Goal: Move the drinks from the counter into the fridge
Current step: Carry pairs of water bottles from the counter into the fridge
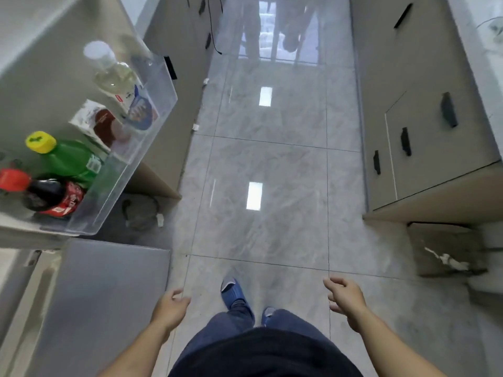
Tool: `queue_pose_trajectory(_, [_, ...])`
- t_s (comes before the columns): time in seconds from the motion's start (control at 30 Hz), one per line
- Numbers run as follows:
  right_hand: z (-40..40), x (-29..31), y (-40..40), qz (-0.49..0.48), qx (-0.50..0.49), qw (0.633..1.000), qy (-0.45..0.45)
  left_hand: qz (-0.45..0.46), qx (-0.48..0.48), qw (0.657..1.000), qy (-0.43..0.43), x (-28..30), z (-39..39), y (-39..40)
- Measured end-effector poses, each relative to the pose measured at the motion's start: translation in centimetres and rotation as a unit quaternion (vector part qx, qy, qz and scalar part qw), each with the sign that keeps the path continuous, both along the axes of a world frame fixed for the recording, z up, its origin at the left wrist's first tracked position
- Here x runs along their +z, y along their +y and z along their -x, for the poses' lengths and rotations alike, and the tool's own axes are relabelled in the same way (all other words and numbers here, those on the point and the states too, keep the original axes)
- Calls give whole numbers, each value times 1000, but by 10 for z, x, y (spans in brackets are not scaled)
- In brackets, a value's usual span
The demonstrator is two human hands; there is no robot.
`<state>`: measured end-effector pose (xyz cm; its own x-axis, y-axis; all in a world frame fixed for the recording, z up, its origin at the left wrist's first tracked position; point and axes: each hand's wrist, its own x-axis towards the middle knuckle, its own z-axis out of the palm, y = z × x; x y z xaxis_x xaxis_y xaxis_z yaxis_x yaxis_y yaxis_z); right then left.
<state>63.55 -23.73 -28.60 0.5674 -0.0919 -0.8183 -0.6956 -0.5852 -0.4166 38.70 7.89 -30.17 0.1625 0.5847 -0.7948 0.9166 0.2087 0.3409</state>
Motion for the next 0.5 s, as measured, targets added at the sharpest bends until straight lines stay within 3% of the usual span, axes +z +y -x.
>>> queue_pose_trajectory(0.3, [-47, -5, -3, 31, -52, 998, 15, 13, 13, 994, -109, -1, -191, 87])
queue_pose_trajectory(0.5, [-126, -25, -12, 62, -72, 995, 42, 5, 22, 996, -83, -9, -270, 103])
